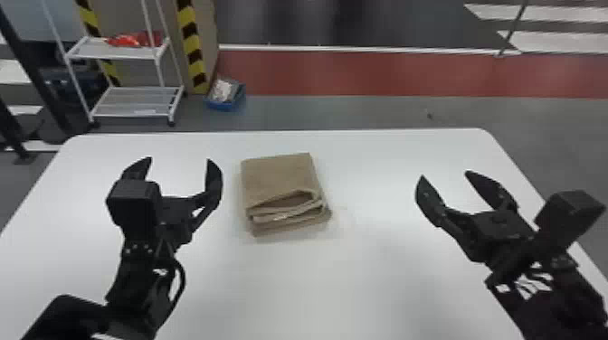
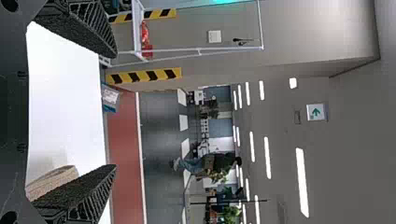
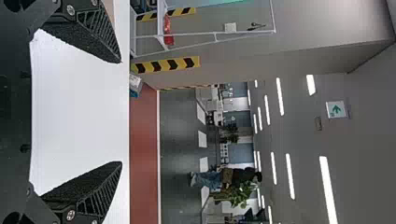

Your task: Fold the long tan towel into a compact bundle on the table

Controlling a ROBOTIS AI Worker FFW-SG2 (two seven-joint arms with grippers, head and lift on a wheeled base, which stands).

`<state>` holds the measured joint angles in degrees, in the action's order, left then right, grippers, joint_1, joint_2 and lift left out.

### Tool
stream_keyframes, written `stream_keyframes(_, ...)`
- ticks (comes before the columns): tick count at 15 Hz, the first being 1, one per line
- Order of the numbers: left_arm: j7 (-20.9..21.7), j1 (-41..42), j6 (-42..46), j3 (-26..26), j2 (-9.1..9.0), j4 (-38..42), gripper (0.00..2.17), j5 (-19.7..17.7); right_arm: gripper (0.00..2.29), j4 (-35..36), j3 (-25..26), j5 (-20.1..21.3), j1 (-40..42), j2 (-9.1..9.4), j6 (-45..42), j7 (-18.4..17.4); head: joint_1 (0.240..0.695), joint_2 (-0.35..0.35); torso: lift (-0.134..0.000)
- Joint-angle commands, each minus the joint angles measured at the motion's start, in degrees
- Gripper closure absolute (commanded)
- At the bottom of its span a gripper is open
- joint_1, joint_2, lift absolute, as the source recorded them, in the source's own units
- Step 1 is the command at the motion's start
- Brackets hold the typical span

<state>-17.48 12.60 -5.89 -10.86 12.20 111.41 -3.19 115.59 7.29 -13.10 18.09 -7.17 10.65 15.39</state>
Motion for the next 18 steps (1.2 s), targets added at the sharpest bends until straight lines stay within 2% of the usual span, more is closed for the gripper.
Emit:
stream_keyframes(1,0.3,-0.1,-0.9,0.4,0.98,0.6,0.05,-0.4,0.11,1.7,-1.1,0.3,1.0,0.23,0.4,-1.6,0.695,-0.035,-0.125)
stream_keyframes(4,0.1,-0.2,-0.6,1.2,2.12,0.5,0.05,-1.9,0.11,2.5,-2.9,0.8,1.7,0.23,0.0,-4.1,0.695,-0.023,-0.125)
stream_keyframes(10,-0.6,0.2,1.2,1.2,3.88,1.1,0.05,-3.4,0.11,2.6,-3.8,0.6,1.8,0.40,-1.4,-4.5,0.695,0.012,-0.125)
stream_keyframes(18,-0.9,0.5,2.6,1.6,4.32,1.1,0.05,-4.5,0.11,2.5,-3.5,1.2,1.9,0.14,-1.4,-4.5,0.695,0.017,-0.125)
